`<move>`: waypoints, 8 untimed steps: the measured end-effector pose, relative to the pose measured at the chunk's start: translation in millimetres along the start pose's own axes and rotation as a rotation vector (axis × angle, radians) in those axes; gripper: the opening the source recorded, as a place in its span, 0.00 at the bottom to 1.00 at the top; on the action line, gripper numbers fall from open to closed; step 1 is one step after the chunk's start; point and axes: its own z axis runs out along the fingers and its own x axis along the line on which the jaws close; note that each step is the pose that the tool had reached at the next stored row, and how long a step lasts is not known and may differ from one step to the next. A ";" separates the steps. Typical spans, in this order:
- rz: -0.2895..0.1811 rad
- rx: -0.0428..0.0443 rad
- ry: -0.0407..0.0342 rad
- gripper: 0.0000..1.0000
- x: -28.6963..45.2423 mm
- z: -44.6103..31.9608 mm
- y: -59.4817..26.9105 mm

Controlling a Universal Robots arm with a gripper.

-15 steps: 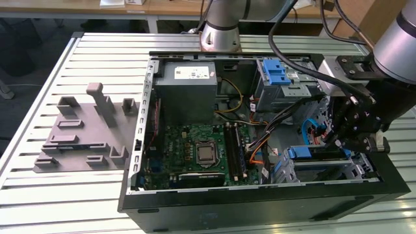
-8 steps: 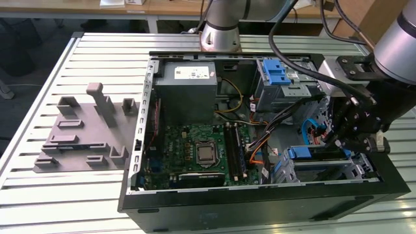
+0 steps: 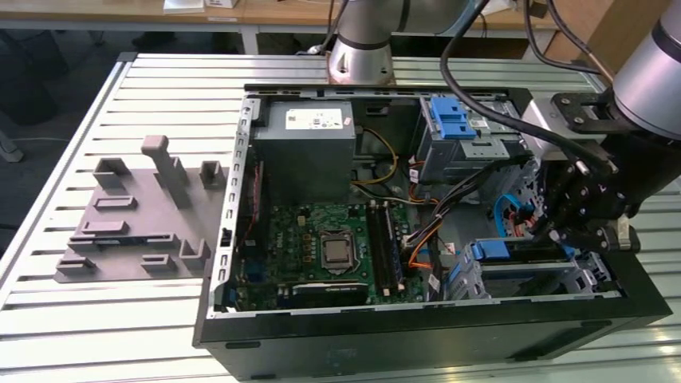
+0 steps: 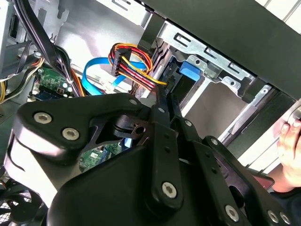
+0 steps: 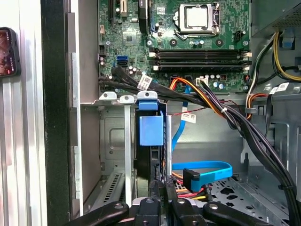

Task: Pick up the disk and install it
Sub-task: 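Insert the first disk wire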

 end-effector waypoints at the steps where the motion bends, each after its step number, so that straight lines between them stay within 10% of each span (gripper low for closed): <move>1: -0.001 -0.0001 -0.0003 0.16 0.1 0.5 0.0; 8: -0.005 -0.0002 -0.0008 0.16 0.2 4.0 0.1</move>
